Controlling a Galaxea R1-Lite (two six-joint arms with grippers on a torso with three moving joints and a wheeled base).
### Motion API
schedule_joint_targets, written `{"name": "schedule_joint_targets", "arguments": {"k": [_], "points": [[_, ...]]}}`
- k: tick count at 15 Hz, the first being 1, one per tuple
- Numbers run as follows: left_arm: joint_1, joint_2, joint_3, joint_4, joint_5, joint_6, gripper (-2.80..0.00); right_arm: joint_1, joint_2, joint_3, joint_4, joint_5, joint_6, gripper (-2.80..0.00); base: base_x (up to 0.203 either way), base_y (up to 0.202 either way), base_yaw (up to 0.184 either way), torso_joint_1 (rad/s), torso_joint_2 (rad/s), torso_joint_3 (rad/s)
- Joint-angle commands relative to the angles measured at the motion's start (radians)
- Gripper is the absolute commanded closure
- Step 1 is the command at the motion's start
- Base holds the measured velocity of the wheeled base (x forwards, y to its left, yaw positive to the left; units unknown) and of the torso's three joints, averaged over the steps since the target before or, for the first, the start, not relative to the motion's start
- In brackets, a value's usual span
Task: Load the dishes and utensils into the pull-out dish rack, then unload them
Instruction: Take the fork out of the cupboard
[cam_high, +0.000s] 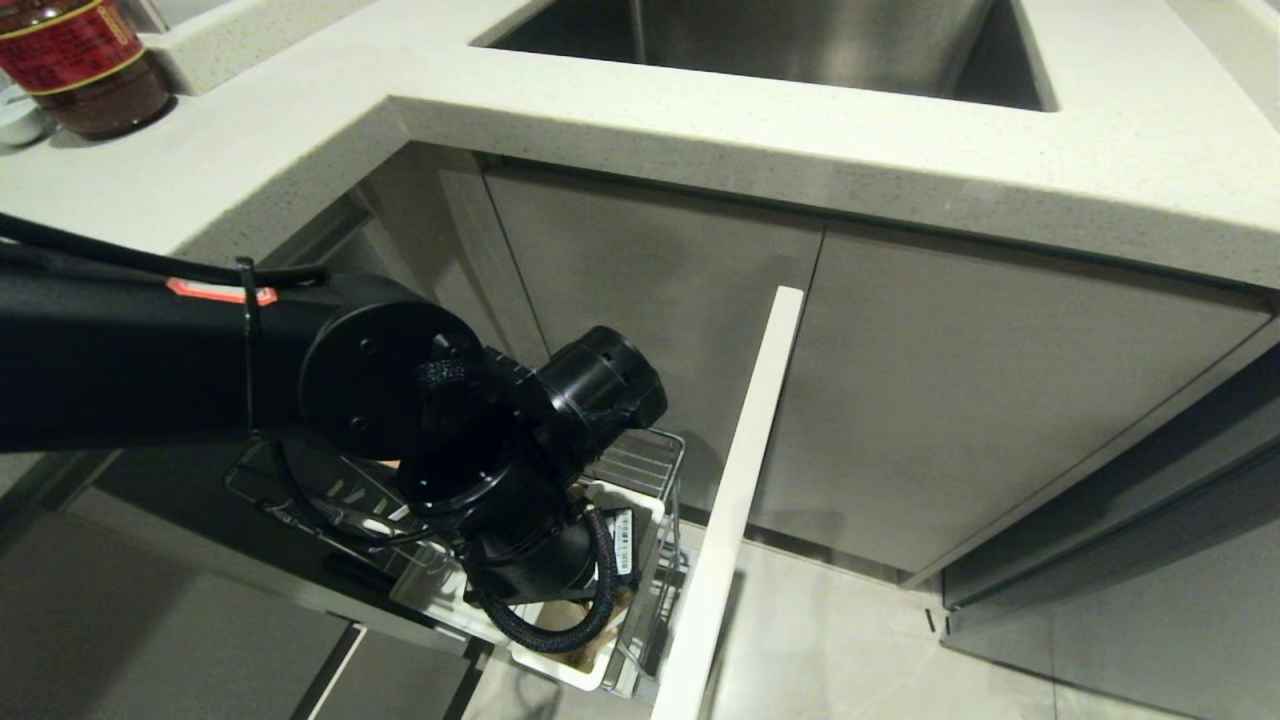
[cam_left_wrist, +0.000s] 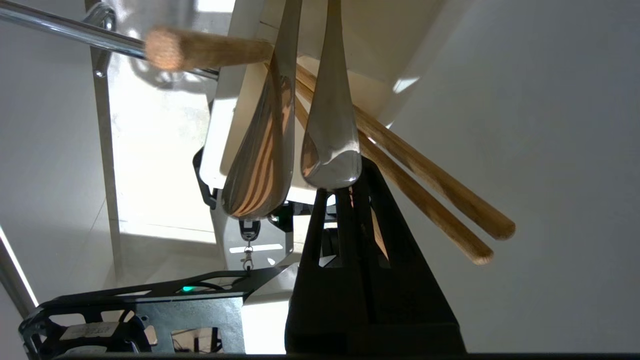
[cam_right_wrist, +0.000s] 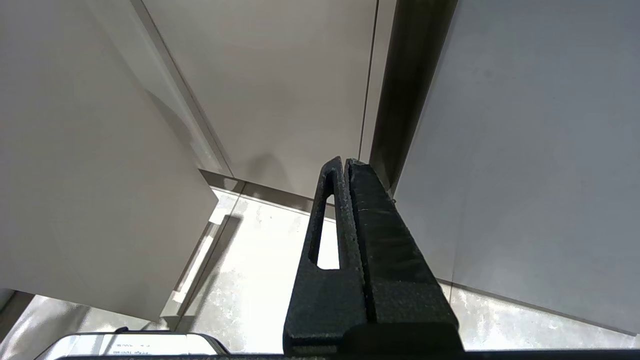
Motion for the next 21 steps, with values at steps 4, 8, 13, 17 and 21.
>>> {"name": "schedule_joint_targets", "arguments": {"k": [4, 8, 13, 17, 21], "points": [[-0.03, -0.098, -0.006, 0.01, 0.013, -0.005, 0.0, 0.0, -0.001, 0.026, -0.001, 0.0, 0.0, 0.0, 0.0, 0.0, 0.0, 0.0, 0.0, 0.0], [-0.038, -0.127, 0.022, 0.011, 0.104, 0.034, 0.0, 0.0, -0.001, 0.026, -0.001, 0.0, 0.0, 0.0, 0.0, 0.0, 0.0, 0.0, 0.0, 0.0], [-0.038, -0.191, 0.111, 0.004, 0.107, 0.234, 0.0, 0.0, -0.001, 0.026, -0.001, 0.0, 0.0, 0.0, 0.0, 0.0, 0.0, 0.0, 0.0, 0.0], [-0.038, -0.208, 0.134, 0.005, 0.107, 0.273, -2.8, 0.0, -0.001, 0.026, -0.001, 0.0, 0.0, 0.0, 0.0, 0.0, 0.0, 0.0, 0.0, 0.0], [-0.035, -0.202, 0.135, 0.002, 0.106, 0.274, -2.8, 0.0, -0.001, 0.026, -0.001, 0.0, 0.0, 0.0, 0.0, 0.0, 0.0, 0.0, 0.0, 0.0]]}}
